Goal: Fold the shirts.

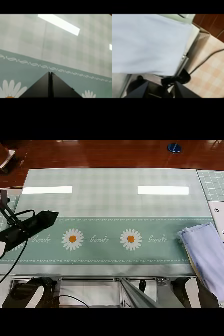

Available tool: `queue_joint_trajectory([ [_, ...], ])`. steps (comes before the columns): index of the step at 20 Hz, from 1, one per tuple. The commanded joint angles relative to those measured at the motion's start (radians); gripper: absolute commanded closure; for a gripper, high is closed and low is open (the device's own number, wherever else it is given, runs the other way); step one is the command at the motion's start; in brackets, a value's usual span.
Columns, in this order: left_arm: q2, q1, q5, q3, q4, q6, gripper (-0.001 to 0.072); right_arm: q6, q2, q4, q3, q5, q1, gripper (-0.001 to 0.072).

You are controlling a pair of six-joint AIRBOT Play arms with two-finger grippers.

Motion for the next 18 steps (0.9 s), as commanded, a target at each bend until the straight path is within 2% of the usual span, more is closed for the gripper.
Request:
queue_joint_trajectory([
  [1, -0.047, -0.004, 0.085, 0.110, -0.031, 0.124, 0.0689, -0.008, -0.146, 0.343, 0.165, -0.105, 0.014, 0.0607],
  [2, -0.090, -0.004, 0.114, 0.192, -0.030, 0.150, 0.0689, -0.008, -0.188, 0.526, 0.229, -0.187, 0.051, 0.0687],
  [4, -0.232, -0.013, 0.079, 0.416, -0.031, 0.187, 0.0689, -0.019, -0.261, 0.799, 0.319, -0.406, 0.210, 0.0688],
  [5, -0.319, -0.030, 0.030, 0.538, -0.030, 0.227, 0.0689, -0.048, -0.293, 0.842, 0.349, -0.513, 0.326, 0.0687],
  [7, -0.502, -0.089, -0.114, 0.766, -0.027, 0.285, 0.0689, -0.088, -0.355, 0.777, 0.361, -0.710, 0.589, 0.0687],
  [8, -0.584, -0.122, -0.193, 0.843, -0.003, 0.283, 0.0689, -0.090, -0.396, 0.663, 0.361, -0.750, 0.715, 0.0687],
  [10, -0.694, -0.176, -0.292, 0.875, 0.123, 0.267, 0.0689, -0.035, -0.500, 0.385, 0.346, -0.710, 0.898, 0.0688],
  [12, -0.768, -0.197, -0.324, 0.836, 0.248, 0.194, 0.0689, 0.013, -0.614, 0.212, 0.319, -0.653, 0.967, 0.0688],
  [15, -0.826, -0.193, -0.319, 0.829, 0.264, 0.174, 0.0688, 0.015, -0.729, 0.220, 0.319, -0.640, 0.969, 0.0687],
  [18, -0.827, -0.193, -0.322, 0.829, 0.263, 0.174, 0.0688, 0.013, -0.746, 0.223, 0.319, -0.638, 0.969, 0.0688],
])
